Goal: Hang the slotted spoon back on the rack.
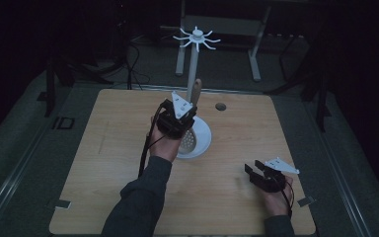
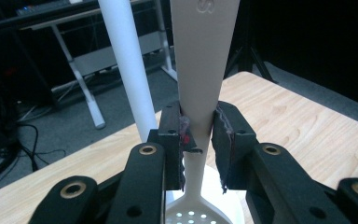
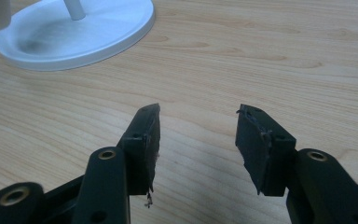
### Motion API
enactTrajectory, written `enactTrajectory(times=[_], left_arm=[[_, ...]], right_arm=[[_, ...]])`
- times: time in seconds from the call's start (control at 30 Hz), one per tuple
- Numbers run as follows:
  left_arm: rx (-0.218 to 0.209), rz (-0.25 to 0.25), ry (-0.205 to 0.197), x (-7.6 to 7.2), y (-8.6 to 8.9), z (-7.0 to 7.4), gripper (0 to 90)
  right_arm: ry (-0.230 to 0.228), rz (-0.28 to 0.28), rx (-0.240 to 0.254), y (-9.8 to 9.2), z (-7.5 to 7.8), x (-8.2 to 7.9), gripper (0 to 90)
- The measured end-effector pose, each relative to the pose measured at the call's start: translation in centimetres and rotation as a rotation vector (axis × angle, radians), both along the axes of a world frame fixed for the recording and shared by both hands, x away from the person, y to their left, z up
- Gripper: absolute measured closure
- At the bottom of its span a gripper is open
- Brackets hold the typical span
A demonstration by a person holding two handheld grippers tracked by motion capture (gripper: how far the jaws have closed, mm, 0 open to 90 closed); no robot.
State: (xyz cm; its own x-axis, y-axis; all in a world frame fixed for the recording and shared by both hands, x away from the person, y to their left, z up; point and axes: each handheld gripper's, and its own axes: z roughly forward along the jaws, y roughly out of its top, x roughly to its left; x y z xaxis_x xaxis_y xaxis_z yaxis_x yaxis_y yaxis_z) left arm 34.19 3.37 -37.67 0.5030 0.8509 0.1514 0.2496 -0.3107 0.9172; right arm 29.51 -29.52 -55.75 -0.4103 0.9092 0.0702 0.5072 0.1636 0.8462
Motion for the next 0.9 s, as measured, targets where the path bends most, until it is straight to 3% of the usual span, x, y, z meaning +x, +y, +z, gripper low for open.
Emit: enactTrajectory(times=[0.6,0.9], left_arm=[[-0.032,0.054,-0.039,0.2,-0.4,1.4,74.2],[-0.049,0.065,-0.040,0.1,-0.6,2.0,74.2]], right_arm=[[0.000,-0.001,0.002,0.0,0.0,0.0,49.5],[0.001,-0.003,0.001,0.0,0.0,0.0,49.4]])
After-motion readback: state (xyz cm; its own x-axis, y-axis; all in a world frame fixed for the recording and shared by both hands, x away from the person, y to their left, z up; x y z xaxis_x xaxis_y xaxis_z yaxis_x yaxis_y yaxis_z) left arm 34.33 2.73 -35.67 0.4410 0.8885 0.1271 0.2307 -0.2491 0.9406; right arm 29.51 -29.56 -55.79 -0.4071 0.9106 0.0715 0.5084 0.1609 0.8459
